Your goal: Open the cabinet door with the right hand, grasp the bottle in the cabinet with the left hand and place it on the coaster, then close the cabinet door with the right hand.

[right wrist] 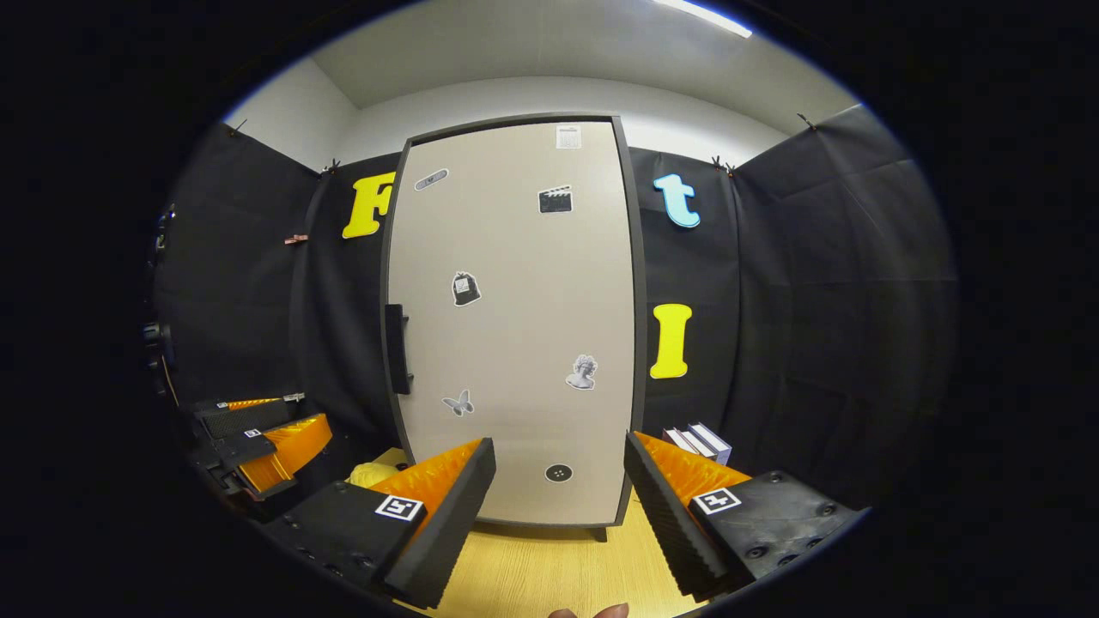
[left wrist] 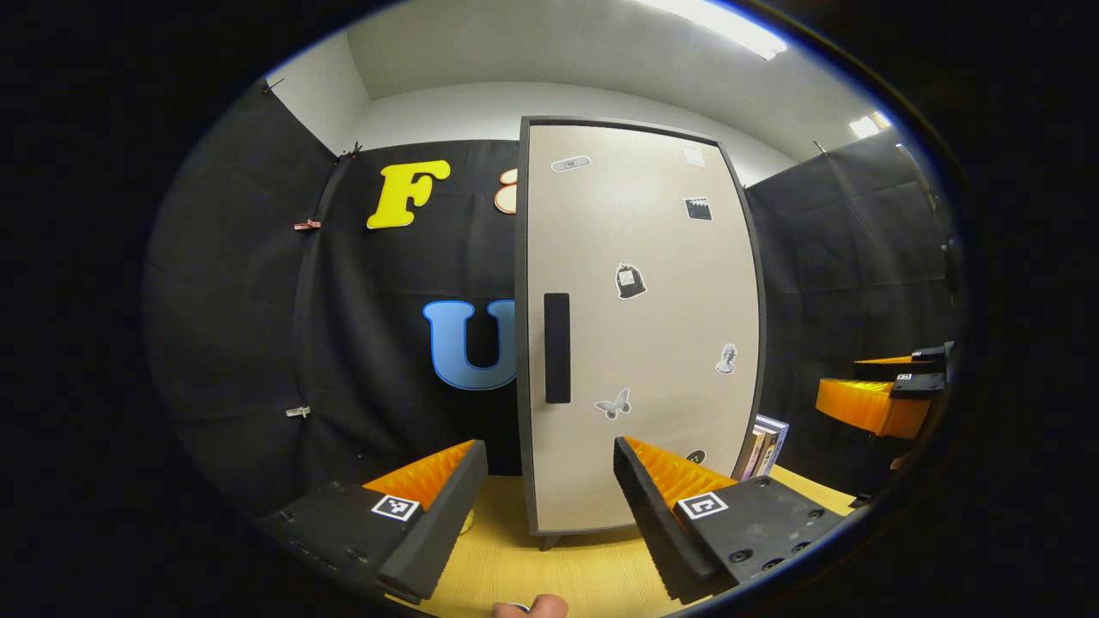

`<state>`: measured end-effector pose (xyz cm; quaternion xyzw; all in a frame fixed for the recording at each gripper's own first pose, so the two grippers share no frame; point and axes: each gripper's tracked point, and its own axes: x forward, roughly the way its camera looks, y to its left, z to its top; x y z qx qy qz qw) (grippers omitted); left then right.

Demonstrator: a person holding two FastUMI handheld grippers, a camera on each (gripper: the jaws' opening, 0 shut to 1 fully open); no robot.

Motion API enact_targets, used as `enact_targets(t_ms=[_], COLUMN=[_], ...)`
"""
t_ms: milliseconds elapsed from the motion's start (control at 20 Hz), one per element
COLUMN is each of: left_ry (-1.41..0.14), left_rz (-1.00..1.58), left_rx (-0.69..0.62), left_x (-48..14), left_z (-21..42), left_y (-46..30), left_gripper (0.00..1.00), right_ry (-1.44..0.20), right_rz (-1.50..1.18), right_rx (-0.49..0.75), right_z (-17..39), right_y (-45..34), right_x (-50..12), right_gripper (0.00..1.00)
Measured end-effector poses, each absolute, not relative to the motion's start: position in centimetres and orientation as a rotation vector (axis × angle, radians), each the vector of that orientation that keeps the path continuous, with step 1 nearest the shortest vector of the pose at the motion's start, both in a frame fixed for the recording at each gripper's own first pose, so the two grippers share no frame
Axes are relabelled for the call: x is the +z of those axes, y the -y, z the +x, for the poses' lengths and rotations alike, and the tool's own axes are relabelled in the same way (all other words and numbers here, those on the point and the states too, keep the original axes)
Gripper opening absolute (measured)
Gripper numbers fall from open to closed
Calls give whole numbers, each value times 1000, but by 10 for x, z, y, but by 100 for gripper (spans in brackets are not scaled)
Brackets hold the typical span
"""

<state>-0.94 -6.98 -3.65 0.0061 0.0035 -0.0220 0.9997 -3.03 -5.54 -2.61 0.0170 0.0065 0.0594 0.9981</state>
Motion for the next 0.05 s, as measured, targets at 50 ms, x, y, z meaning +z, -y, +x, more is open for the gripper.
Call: enact_targets(t_ms=[50], left_ry=[-7], left_rz=[12], left_rx=[-44], left_x=[-36], left_z=[-10], left_y=[70], left_gripper=[93], right_ry=[-13], right_rz=[34], right_rx=[119], right_z=[-30], right_y=[56], right_x=[-26], right_gripper=[98])
